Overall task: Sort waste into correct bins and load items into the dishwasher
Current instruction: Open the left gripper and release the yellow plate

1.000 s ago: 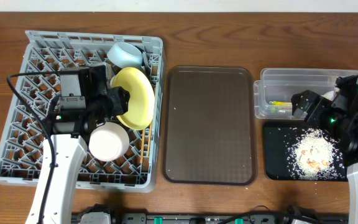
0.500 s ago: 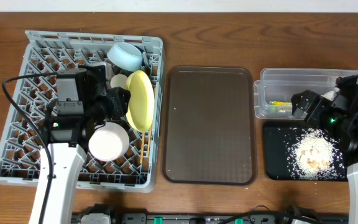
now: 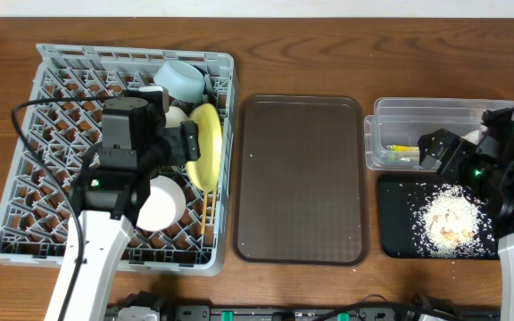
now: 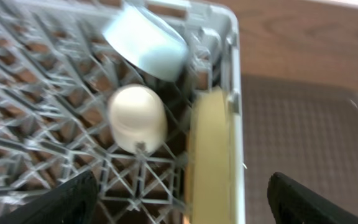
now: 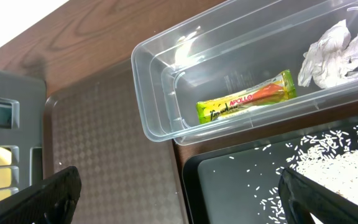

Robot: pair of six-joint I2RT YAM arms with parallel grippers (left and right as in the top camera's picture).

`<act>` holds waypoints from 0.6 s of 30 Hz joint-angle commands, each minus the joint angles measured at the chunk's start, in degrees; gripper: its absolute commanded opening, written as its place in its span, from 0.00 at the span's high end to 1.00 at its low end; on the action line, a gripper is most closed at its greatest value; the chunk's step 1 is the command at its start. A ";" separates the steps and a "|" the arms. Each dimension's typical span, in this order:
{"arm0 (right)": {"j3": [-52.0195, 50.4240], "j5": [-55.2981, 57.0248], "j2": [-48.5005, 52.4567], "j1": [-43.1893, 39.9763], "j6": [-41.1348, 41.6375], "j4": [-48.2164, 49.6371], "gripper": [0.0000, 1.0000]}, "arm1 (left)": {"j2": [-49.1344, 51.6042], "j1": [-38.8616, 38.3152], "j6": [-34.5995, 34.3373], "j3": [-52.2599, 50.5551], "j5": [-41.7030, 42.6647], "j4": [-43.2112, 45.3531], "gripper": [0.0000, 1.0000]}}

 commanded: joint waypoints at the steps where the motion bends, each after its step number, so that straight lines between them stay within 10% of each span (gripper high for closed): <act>1: 0.59 -0.44 -0.26 -0.26 -0.26 -0.09 0.01 | -2.38 -0.07 0.07 0.85 -7.08 0.85 0.10; 18: 0.59 -0.44 -0.26 -0.26 -0.28 -0.09 0.01 | -1.88 -0.07 0.09 0.83 -7.91 0.33 0.07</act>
